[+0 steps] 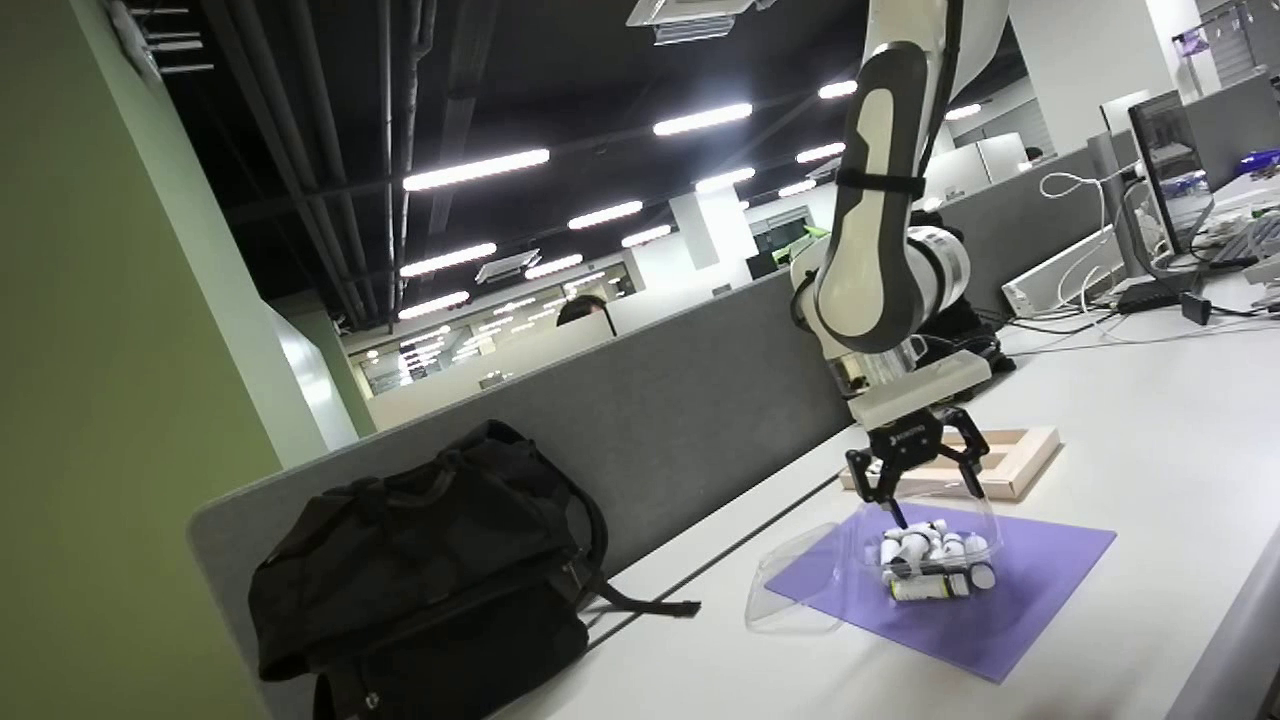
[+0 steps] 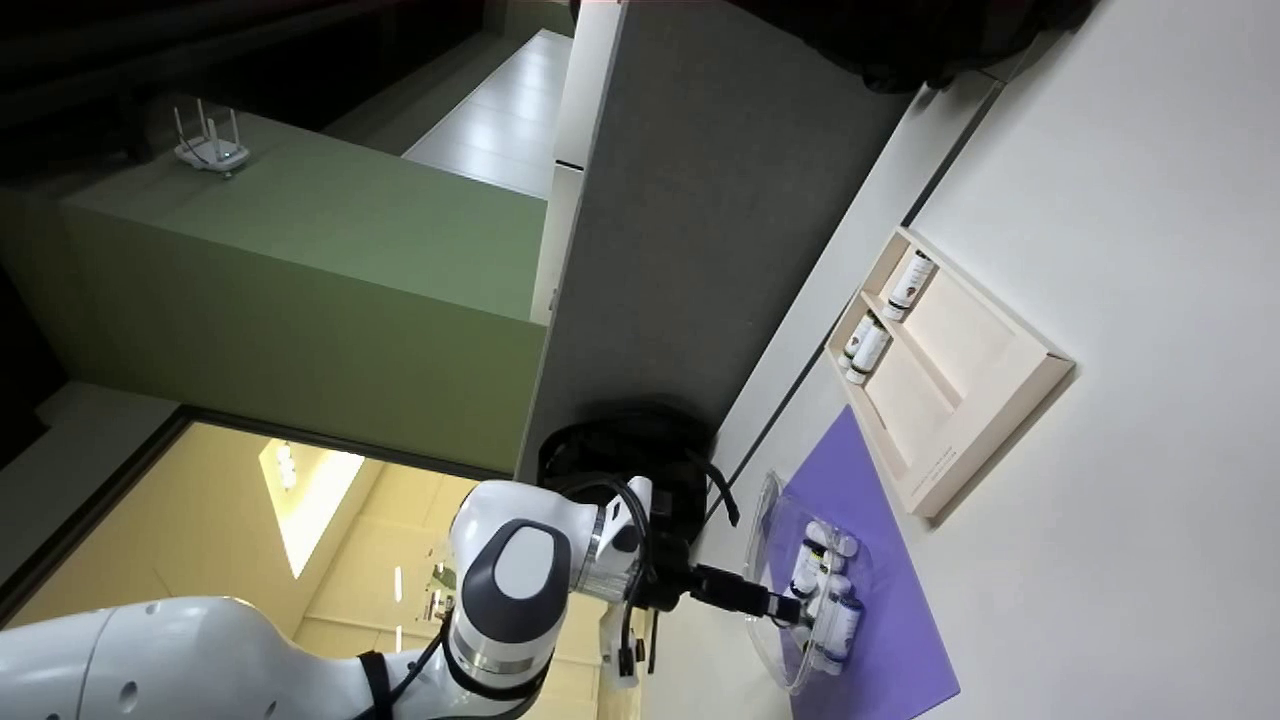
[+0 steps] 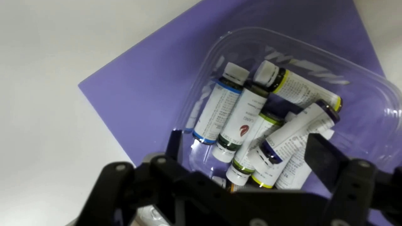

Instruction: Pick up the bottle from the bowl and put it in the first segment of the tray

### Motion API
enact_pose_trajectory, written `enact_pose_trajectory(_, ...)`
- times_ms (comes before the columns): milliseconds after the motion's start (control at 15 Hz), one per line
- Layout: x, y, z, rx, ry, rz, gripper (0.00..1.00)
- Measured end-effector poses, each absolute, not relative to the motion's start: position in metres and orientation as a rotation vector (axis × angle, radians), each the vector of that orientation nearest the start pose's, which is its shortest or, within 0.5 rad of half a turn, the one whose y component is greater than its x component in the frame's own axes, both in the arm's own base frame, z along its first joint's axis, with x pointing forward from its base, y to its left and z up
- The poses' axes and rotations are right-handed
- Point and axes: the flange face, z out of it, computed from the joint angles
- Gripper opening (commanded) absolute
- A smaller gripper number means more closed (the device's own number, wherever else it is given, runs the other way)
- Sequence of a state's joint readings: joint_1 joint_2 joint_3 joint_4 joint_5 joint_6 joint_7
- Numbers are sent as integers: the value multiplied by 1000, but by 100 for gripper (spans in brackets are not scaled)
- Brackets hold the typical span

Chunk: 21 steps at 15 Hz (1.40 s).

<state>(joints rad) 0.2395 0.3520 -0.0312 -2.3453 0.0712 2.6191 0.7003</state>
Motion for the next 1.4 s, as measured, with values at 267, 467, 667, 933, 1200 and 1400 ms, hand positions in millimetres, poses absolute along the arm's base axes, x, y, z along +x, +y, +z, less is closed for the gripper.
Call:
enact_pose_trajectory(267, 497, 99, 161, -2896, 1084, 118, 100)
enact_pose_trajectory(467, 494, 100, 146, -2822, 1204, 153, 68)
enact_pose_trajectory(667, 497, 104, 144, -2766, 1255, 120, 49)
enact_pose_trajectory(933, 501, 105, 147, -2725, 1287, 66, 77)
enact_pose_trajectory(1200, 500, 104, 148, -2702, 1291, -29, 44)
enact_pose_trajectory(1400, 497, 105, 143, -2707, 1284, -50, 42)
